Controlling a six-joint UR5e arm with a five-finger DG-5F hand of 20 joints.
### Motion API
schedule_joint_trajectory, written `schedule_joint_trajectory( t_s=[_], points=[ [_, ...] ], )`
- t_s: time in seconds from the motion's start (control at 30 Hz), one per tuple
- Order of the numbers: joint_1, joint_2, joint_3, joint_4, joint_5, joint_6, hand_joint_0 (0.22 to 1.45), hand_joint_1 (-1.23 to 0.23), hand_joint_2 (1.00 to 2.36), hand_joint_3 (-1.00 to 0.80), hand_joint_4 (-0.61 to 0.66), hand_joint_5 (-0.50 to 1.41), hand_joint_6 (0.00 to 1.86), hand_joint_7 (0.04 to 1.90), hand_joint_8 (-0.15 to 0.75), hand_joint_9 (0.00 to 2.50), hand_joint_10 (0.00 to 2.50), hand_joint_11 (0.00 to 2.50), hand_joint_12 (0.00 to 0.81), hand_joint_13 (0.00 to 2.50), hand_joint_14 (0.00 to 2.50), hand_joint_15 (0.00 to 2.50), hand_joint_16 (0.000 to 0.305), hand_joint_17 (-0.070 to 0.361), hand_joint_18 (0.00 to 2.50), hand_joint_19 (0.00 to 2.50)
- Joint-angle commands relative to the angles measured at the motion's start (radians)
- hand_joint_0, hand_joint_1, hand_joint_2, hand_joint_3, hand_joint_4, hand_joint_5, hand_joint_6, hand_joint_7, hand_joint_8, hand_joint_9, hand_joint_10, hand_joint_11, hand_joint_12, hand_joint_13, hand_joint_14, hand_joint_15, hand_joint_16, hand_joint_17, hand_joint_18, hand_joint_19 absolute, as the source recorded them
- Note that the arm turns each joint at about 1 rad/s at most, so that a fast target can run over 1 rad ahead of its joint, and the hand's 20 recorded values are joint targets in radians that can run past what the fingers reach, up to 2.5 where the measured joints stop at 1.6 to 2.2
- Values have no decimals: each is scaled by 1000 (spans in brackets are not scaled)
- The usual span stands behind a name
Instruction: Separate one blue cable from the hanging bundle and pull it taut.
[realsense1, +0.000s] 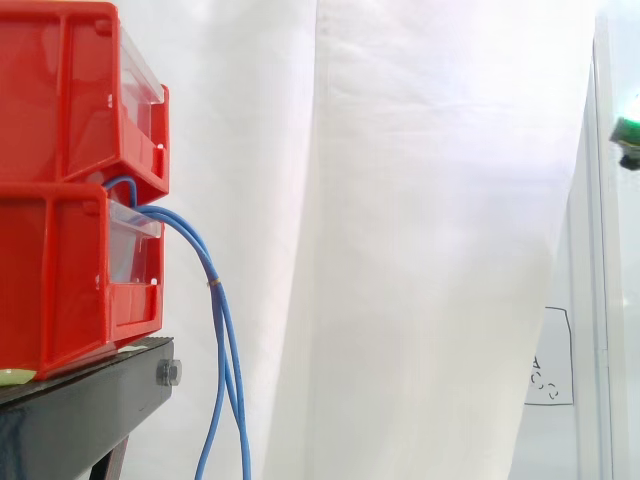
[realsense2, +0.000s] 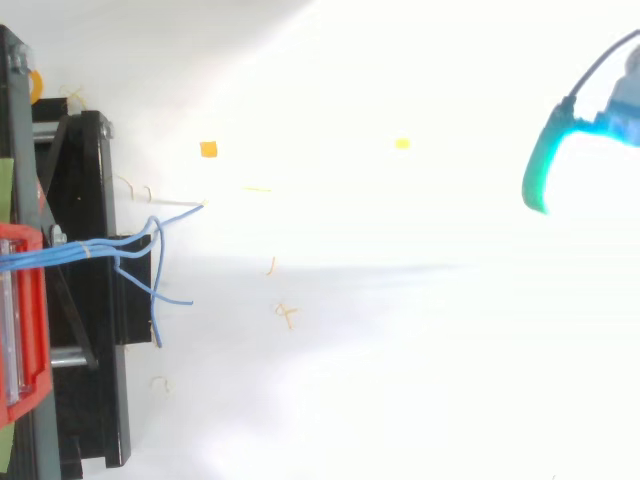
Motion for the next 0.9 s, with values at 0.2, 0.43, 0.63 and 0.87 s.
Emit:
schedule_joint_trajectory(
  t_s=[0.2, 0.43, 0.63, 0.87],
  points=[
    [11, -10, 0, 7, 138, -173, 362, -437, 1000, -500, 310, -181, 502, 651, 381, 1733, 11, 240, 403, 1763, 9, 225, 74, 166, 2237, 0],
    [15, -103, 9, 68, 168, -300, 365, -467, 1000, -500, 298, -178, 501, 651, 345, 1783, 12, 266, 356, 1800, 12, 263, 67, 150, 2222, 0],
    [17, -200, 107, 71, 151, -370, 368, -483, 1000, -500, 282, -180, 501, 650, 333, 1747, 11, 256, 340, 1758, 10, 259, 63, 142, 2102, 0],
    [14, -272, 224, 57, 94, -498, 369, -492, 1000, -500, 277, -181, 501, 655, 327, 1733, 11, 267, 337, 1718, 11, 271, 63, 141, 2009, 0]
  ],
)
